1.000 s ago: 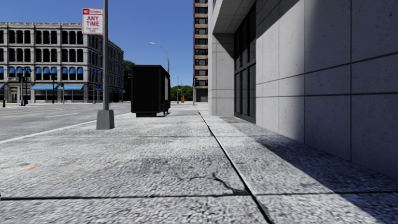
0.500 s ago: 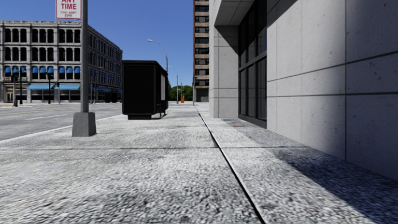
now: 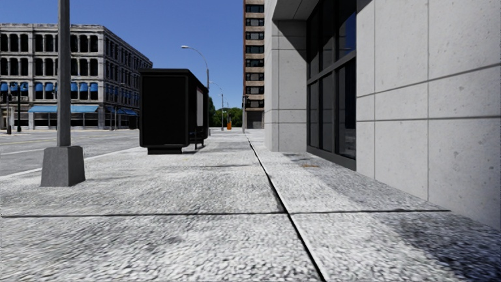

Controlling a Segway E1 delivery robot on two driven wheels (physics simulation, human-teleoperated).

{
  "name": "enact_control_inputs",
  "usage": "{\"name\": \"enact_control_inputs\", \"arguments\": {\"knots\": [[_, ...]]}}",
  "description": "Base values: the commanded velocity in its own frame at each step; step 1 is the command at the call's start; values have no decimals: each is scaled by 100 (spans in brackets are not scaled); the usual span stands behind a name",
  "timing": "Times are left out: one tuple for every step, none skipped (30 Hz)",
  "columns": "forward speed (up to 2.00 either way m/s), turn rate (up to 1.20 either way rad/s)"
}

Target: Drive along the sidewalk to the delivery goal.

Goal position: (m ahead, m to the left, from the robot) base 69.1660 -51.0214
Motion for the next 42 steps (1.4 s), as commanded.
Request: {"name": "enact_control_inputs", "arguments": {"knots": [[200,0],[200,0],[200,0],[200,0],[200,0],[200,0],[200,0],[200,0],[200,0],[200,0],[200,0],[200,0],[200,0],[200,0],[200,0],[200,0],[200,0],[200,0],[200,0],[200,0],[200,0],[200,0],[200,0],[200,0],[200,0],[200,0],[200,0],[200,0],[200,0],[200,0],[200,3],[200,13],[200,17],[200,17],[200,18],[200,12],[200,0],[200,0],[200,0],[200,0],[200,0],[200,0]]}}
